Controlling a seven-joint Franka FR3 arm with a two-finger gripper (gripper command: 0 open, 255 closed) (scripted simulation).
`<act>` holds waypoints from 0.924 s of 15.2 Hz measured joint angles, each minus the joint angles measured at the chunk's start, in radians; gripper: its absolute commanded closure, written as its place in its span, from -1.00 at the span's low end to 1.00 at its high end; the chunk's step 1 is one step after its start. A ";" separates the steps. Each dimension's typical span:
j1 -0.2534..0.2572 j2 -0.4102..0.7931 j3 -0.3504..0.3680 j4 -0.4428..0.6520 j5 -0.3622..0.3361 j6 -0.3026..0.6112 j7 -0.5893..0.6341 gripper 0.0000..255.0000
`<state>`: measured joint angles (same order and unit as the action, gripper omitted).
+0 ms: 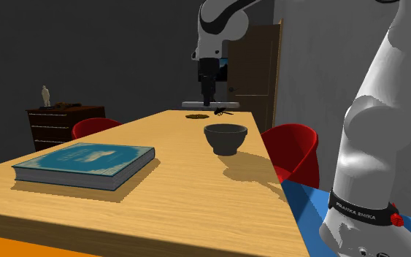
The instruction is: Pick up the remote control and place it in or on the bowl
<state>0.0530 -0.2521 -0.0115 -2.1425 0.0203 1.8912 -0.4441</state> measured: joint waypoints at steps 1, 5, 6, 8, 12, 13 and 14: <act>-0.003 -0.035 -0.004 -0.039 -0.002 0.005 -0.006 1.00; -0.021 -0.163 -0.029 -0.167 -0.014 0.003 -0.042 1.00; -0.022 -0.168 -0.031 -0.181 -0.015 0.012 -0.045 1.00; -0.024 -0.170 -0.034 -0.210 -0.016 0.039 -0.050 1.00; -0.025 -0.159 -0.037 -0.256 -0.017 0.095 -0.054 1.00; -0.024 -0.155 -0.036 -0.265 -0.016 0.109 -0.053 1.00; -0.025 -0.150 -0.037 -0.272 -0.017 0.121 -0.054 1.00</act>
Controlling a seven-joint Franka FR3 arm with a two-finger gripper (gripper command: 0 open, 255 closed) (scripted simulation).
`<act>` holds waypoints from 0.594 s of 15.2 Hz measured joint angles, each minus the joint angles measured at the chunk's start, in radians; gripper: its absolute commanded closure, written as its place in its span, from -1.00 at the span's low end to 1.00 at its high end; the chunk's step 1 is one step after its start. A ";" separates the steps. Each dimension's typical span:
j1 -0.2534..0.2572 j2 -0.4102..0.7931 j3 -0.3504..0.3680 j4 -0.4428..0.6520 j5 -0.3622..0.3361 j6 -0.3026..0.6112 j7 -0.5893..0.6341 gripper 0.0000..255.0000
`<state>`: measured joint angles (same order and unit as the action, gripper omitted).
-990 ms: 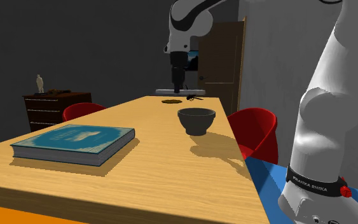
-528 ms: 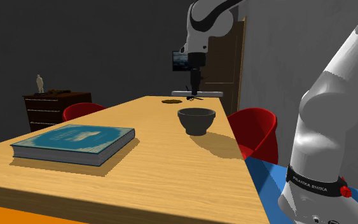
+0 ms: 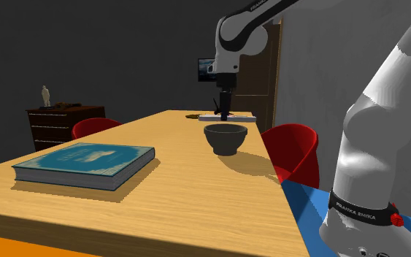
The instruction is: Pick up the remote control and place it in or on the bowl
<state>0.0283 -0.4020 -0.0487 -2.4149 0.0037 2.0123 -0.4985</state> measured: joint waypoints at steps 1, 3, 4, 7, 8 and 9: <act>0.000 0.005 -0.001 -0.012 0.000 0.017 -0.001 1.00; 0.000 0.010 0.000 -0.034 0.000 0.044 0.000 1.00; 0.001 0.014 0.000 -0.042 0.001 0.056 0.000 1.00; 0.001 0.021 -0.001 -0.050 0.001 0.075 -0.001 1.00; 0.001 0.020 0.000 -0.051 0.001 0.076 0.000 1.00; 0.001 0.020 0.000 -0.052 0.001 0.076 0.000 1.00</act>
